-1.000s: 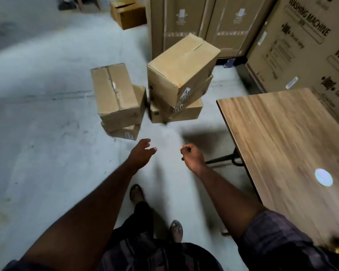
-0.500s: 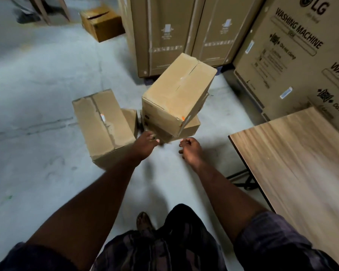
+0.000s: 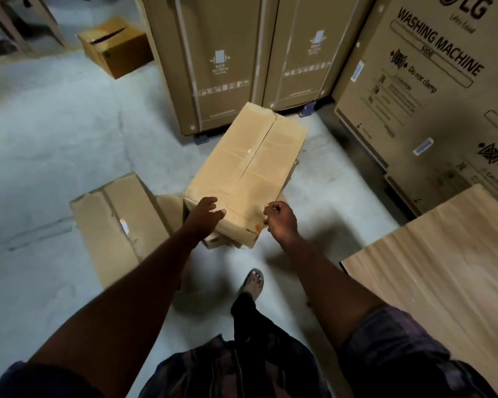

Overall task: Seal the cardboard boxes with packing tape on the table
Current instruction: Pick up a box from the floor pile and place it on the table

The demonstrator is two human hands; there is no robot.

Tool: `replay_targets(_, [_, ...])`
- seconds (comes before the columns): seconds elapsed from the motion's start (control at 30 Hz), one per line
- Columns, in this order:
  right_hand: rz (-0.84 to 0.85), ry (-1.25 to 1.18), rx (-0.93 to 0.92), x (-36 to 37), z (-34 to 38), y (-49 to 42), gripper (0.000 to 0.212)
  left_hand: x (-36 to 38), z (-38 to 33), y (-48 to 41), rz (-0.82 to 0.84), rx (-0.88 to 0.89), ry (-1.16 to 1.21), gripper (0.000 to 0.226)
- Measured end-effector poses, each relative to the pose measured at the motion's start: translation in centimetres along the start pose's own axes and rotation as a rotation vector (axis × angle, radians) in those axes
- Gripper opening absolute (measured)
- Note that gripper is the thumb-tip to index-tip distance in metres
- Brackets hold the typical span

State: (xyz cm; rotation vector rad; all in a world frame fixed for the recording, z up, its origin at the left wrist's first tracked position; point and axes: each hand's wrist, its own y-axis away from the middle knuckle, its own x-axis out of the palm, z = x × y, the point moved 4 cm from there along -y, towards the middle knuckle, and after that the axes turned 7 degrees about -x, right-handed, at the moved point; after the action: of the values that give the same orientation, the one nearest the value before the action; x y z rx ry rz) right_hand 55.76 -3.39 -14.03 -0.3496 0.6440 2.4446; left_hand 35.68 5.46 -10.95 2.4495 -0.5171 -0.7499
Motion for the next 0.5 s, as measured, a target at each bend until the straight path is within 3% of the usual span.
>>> replay_targets(0.5, [-0.089, -0.023, 0.155, -2.5, 0.9, -15.4, 0.011, 1.1, -8.4, -15.3, 0.029, -0.087, -0.049, 0.052])
